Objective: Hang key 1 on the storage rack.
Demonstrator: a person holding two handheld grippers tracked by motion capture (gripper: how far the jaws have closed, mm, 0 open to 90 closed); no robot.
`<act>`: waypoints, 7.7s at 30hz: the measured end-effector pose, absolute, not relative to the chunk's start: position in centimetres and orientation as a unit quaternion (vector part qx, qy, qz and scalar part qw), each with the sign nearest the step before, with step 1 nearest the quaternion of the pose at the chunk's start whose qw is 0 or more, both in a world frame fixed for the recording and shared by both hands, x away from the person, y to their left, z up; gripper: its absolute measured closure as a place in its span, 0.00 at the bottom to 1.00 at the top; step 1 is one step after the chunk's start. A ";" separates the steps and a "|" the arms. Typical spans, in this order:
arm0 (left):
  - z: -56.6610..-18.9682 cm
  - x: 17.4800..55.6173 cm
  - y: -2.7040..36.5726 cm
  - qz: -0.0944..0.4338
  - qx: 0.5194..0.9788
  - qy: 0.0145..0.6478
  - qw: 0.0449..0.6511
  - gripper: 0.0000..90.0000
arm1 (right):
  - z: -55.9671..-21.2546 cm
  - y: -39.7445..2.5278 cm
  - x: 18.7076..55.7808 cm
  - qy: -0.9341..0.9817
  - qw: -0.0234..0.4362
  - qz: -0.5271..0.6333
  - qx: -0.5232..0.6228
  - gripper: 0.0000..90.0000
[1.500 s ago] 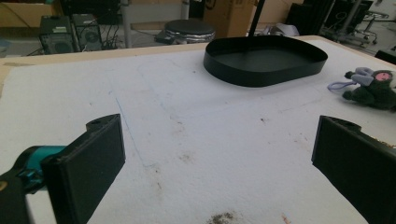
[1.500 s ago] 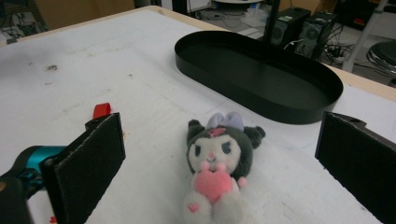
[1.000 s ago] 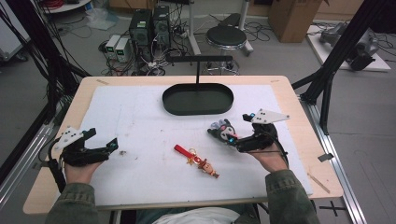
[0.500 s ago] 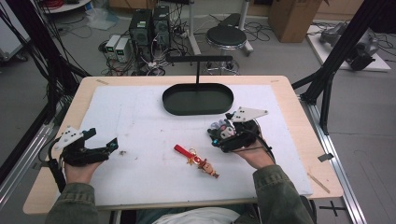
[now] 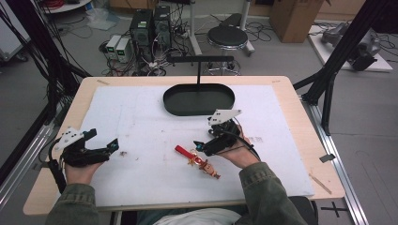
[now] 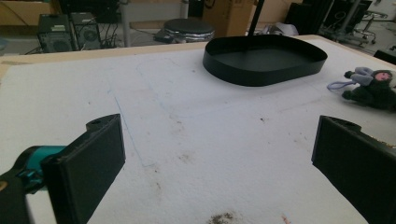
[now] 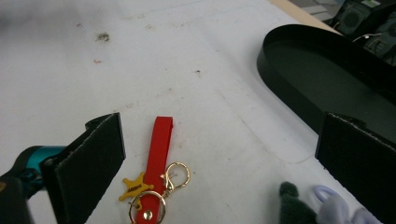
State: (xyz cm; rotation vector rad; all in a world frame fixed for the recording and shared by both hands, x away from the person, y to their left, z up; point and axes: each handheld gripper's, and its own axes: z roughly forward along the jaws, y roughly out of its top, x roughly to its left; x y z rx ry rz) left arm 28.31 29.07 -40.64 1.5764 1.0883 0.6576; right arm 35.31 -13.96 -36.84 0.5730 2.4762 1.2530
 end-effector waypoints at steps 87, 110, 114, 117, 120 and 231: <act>-40.7 28.6 29.1 0.264 0.660 0.452 0.539 0.04 | -36.6 -9.9 36.3 0.898 0.016 0.371 0.235 0.83; -40.7 28.6 29.1 0.265 0.660 0.454 0.537 0.03 | -30.8 -12.9 36.8 0.858 0.061 0.444 0.252 0.83; -40.7 28.6 29.1 0.265 0.661 0.454 0.537 0.03 | -30.0 -13.0 37.0 0.855 0.062 0.449 0.251 0.83; -40.7 28.6 29.1 0.264 0.660 0.455 0.537 0.03 | -29.2 -13.0 37.2 0.855 0.062 0.452 0.247 0.83; -40.7 28.6 29.1 0.264 0.659 0.454 0.538 0.03 | -28.5 -12.8 37.5 0.855 0.056 0.453 0.246 0.83; -41.0 29.6 29.1 0.263 0.661 0.447 0.542 0.04 | -19.8 -8.5 59.9 0.792 0.124 0.433 0.413 0.38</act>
